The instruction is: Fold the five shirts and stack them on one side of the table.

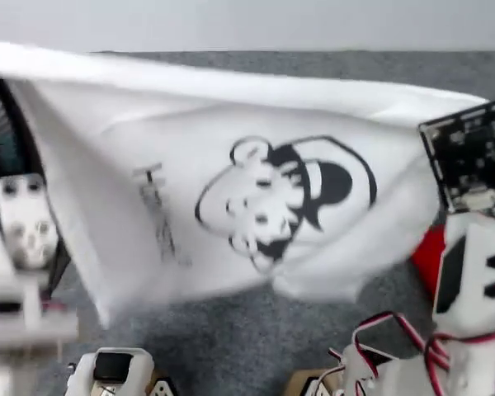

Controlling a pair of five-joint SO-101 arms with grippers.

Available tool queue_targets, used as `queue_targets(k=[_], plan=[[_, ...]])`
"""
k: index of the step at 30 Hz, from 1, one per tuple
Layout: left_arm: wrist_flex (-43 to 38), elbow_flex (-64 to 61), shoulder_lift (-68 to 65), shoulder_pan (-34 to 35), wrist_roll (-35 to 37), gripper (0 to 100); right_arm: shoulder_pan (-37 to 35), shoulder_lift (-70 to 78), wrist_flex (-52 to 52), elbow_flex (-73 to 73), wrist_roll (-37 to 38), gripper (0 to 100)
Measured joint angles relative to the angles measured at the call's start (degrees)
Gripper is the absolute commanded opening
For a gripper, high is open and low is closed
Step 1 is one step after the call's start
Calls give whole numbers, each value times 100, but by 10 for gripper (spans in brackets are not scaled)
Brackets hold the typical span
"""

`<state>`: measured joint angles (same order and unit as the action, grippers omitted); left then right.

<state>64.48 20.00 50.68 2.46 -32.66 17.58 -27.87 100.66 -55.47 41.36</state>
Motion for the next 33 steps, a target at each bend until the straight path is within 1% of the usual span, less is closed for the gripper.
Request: queue_targets(k=[7, 15, 20, 22, 24, 26, 28, 30, 33], plan=[[756, 44, 677, -35, -44, 2, 44, -985, 0, 492, 316, 11], [1574, 62, 1055, -35, -44, 2, 44, -2295, 0, 1969, 668, 12], [1969, 35, 1055, -26, -44, 2, 44, -2497, 0, 2892, 668, 12], [1987, -141, 976, -26, -44, 2, 26, -2488, 0, 3262, 668, 12], [1987, -448, 826, -26, -44, 2, -149, -2435, 0, 3622, 668, 12], [1987, -835, 642, -26, -44, 2, -360, -2136, 0, 3947, 668, 12], [1960, -1319, 431, -26, -44, 2, -598, -1705, -44, 4325, 492, 12], [1679, -1908, 158, -26, -44, 2, -818, -1240, -299, 4703, 264, 12], [941, -2892, -378, 35, -44, 2, -1011, -607, -967, 5248, 26, 12]])
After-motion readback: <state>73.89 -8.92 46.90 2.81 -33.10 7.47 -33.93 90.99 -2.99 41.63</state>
